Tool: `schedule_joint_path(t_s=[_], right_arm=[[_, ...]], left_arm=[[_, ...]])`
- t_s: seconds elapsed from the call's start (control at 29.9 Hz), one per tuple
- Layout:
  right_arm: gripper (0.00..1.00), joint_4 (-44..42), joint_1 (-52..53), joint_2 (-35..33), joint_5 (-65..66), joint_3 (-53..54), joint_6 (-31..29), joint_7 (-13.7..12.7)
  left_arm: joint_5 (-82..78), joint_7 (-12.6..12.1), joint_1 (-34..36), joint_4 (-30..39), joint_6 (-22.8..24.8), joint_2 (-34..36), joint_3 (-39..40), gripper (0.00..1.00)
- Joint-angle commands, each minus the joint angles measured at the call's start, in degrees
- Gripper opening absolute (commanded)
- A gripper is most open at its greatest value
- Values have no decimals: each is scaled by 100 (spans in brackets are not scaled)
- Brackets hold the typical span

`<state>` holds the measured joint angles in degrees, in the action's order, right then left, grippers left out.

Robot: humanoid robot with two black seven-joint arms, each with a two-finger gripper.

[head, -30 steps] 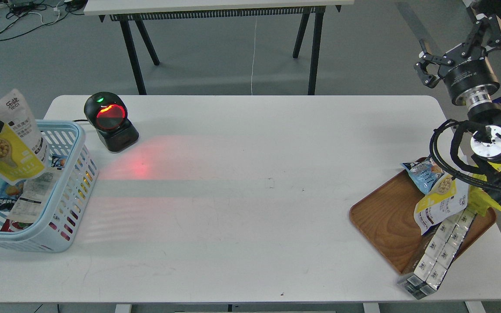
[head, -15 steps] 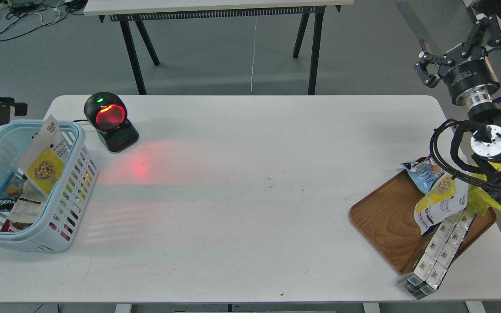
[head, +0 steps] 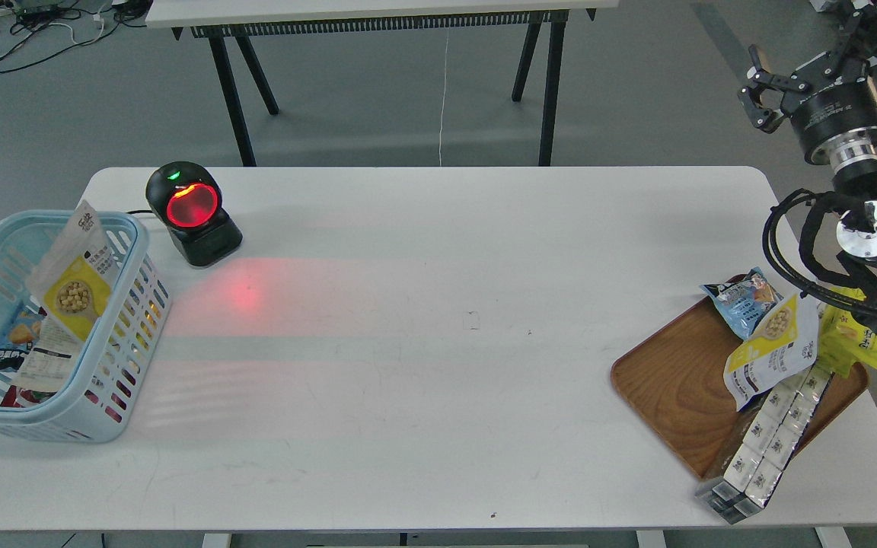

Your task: Scan snack and place in basket

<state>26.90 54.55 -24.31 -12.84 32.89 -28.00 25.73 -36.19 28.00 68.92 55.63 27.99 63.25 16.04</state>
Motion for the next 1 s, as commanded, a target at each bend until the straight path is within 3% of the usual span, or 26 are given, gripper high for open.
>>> schedule_joint_path(t_s=[0.0,0.2,0.27,0.43,0.67,0.83,0.97], right_arm=[[99,8,55,6,1,104,0,-24],[99,0,143,6,1,209,0,-68],[99,0,143,6,1,297,0,-68],[99,-18,134,76,-8,595,0,-217],[99,-141,117,146,-8,956,0,-481],[99,-150,91,286,-34,1219,0,-902],[99,-150,38,427,-69,1369,0,-938]], left_arm=[[1173,0,-1,-1393,1,-917,22,100],[2150,-32,61,-2968,1,-2052,521,100],[2353,-285,61,-3224,1,-2342,794,100],[3002,-971,17,-3330,1,-2844,1427,100],[3952,-1104,-150,-3673,1,-3486,1525,100],[4681,-1569,-527,-3744,1,-3881,1639,100],[5183,-1614,-809,-3761,1,-4022,1762,100]])
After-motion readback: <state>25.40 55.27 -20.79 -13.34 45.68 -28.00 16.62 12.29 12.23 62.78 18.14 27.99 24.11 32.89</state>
